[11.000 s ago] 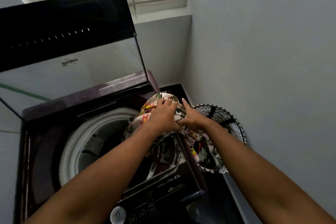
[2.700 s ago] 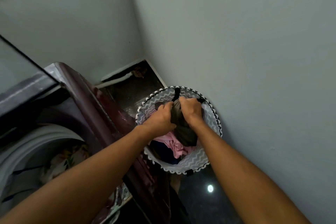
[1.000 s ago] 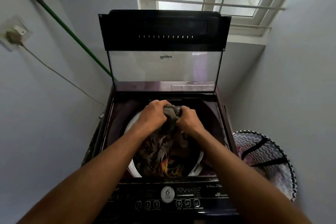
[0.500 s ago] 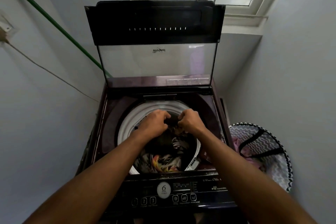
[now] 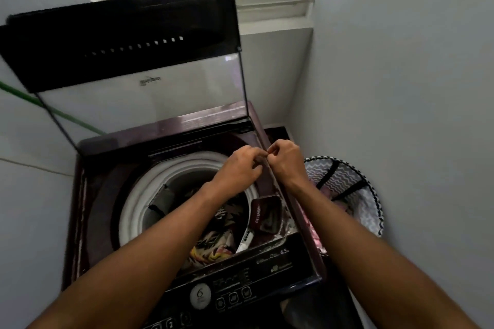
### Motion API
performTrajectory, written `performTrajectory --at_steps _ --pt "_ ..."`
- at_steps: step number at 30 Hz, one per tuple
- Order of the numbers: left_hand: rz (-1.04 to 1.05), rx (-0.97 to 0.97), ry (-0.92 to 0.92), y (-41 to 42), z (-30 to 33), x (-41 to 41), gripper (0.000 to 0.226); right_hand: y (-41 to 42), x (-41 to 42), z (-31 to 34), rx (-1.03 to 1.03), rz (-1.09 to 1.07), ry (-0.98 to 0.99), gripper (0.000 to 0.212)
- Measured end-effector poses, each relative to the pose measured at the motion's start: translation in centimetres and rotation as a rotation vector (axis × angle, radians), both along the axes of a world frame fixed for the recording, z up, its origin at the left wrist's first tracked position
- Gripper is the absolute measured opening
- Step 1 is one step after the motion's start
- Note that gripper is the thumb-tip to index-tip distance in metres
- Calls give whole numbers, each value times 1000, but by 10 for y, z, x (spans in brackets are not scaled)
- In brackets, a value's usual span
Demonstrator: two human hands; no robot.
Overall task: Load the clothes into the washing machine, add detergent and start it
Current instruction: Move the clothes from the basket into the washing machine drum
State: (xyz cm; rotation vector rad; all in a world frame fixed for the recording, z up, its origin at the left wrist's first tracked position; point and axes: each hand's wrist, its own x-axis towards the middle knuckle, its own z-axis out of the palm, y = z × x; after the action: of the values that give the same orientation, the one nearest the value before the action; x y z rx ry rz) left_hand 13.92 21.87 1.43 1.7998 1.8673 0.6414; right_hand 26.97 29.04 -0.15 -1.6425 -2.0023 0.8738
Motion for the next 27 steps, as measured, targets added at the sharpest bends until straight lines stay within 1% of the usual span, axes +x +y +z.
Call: performTrajectory --at_steps 4,7,13,17,20,24,27 --pt "-90 96 119 30 -12 48 33 22 59 -25 -94 -142 4 9" --pt "-187 80 128 51 -23 81 32 32 98 -48 -181 -253 3 9" --pt "-356 -125 185 92 -52 134 35 51 166 -106 -335 -392 -67 10" --pt "-377 -265 227 116 -80 158 38 63 195 -143 -429 -452 -101 15" --pt "-368 -391 278 124 -107 168 40 65 203 -164 -474 -431 -111 20" --pt "-370 -530 272 130 -146 186 41 65 209 -200 -579 -368 -108 26" --pt "-364 -559 287 134 -173 194 42 65 210 -240 -668 -373 -72 17"
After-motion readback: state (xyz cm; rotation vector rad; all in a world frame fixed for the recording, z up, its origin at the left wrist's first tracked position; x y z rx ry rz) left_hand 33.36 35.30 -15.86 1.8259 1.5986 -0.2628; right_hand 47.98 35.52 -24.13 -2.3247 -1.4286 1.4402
